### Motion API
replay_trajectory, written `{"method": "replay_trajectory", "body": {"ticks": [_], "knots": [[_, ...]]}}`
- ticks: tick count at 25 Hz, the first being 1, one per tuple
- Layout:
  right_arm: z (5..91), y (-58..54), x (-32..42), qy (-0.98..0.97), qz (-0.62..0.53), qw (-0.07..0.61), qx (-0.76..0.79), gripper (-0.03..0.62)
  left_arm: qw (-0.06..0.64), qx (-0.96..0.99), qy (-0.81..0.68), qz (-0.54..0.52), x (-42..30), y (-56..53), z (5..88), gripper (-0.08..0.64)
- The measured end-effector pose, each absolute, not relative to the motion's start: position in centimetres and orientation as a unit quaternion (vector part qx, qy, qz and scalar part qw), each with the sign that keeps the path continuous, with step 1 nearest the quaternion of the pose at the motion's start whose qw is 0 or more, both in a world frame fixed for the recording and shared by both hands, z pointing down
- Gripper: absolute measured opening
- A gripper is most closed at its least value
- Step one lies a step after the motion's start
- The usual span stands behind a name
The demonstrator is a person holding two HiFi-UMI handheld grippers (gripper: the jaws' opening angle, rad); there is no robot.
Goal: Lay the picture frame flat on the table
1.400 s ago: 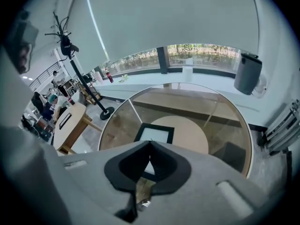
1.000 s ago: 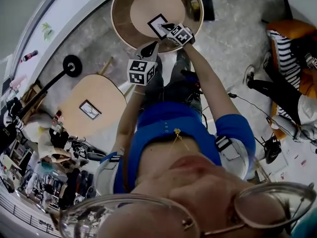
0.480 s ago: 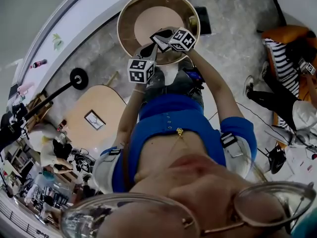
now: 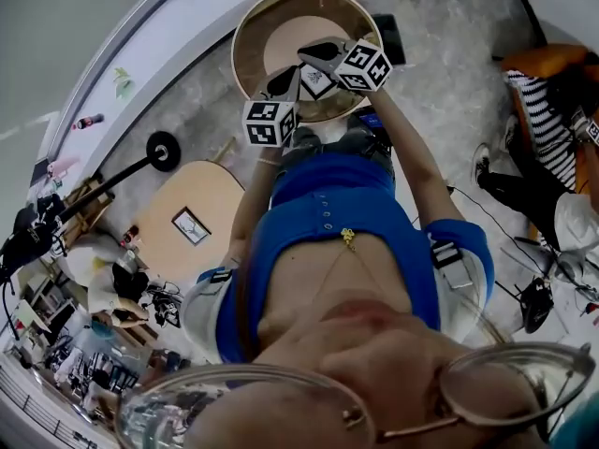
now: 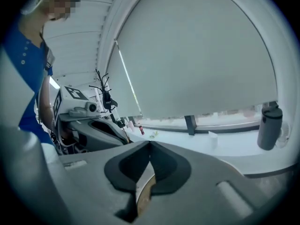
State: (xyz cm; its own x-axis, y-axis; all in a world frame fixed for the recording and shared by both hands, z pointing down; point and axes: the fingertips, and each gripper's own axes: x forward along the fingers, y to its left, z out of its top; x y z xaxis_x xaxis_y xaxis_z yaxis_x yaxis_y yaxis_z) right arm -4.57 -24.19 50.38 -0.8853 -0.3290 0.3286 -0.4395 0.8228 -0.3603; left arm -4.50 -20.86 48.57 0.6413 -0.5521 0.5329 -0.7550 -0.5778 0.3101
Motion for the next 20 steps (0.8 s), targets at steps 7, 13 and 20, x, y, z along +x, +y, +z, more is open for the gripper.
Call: {"method": "replay_trajectory", "body": {"ticks": [7, 13, 20], "knots": [[46.2, -22.5, -3.2, -0.961, 0.143, 0.125, 0.201, 0.001, 0.228, 0.873, -0.388, 0.189, -3.5, -20.9, 45.8, 0.000], [44.1, -23.0, -2.8, -0.966, 0.121, 0.114, 0.195, 0.001, 0.209, 0.877, -0.394, 0.178, -3.4, -21.8, 44.4, 0.000], [41.3, -23.0, -0.9, -0.969, 0.088, 0.097, 0.209, 0.000, 0.177, 0.880, -0.411, 0.158, -3.1, -21.6, 41.8, 0.000]]}}
